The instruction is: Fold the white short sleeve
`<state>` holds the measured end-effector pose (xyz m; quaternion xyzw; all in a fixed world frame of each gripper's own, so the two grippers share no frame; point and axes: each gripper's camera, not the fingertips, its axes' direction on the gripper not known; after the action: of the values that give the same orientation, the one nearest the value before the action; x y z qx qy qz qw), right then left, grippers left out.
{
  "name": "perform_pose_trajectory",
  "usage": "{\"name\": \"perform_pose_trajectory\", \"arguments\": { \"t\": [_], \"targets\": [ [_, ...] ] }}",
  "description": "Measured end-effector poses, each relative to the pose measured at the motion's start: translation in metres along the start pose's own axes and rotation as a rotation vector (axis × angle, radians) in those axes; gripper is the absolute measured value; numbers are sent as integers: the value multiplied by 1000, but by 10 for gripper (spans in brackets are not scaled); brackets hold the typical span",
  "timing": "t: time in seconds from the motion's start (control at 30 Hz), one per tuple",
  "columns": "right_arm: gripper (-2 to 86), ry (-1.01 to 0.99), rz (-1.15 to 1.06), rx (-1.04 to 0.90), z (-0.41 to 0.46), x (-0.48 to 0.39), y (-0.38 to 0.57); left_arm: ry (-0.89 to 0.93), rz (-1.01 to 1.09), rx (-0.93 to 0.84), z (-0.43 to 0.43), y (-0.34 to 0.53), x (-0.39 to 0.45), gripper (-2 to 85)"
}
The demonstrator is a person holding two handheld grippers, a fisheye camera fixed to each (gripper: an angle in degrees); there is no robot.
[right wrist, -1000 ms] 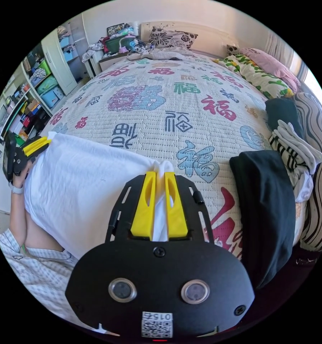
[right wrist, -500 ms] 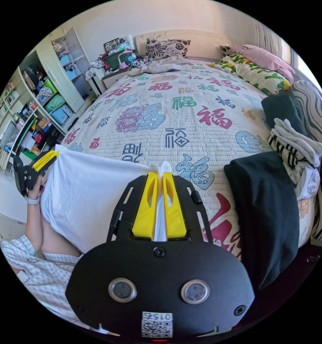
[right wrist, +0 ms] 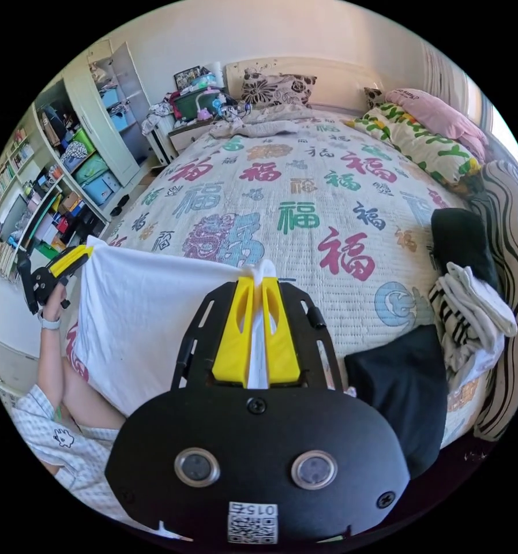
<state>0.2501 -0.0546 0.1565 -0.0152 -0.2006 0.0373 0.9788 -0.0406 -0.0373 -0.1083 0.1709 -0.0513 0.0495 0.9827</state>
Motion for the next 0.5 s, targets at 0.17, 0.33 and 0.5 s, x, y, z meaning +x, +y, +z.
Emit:
{"name": "perform_pose_trajectory", "arguments": {
  "t": [0.17, 0.33, 0.5],
  "targets": [
    [78, 115, 37, -133, 29, 10, -9, 76, -61, -170, 45, 16, -40, 84],
    [83, -64, -153, -8, -32, -11, 44, 202, -183, -95, -29, 74, -88, 100],
    [81, -275, -334, -74, -50, -53, 107, 509, -237, -25, -78, 149, -86, 103]
  ]
}}
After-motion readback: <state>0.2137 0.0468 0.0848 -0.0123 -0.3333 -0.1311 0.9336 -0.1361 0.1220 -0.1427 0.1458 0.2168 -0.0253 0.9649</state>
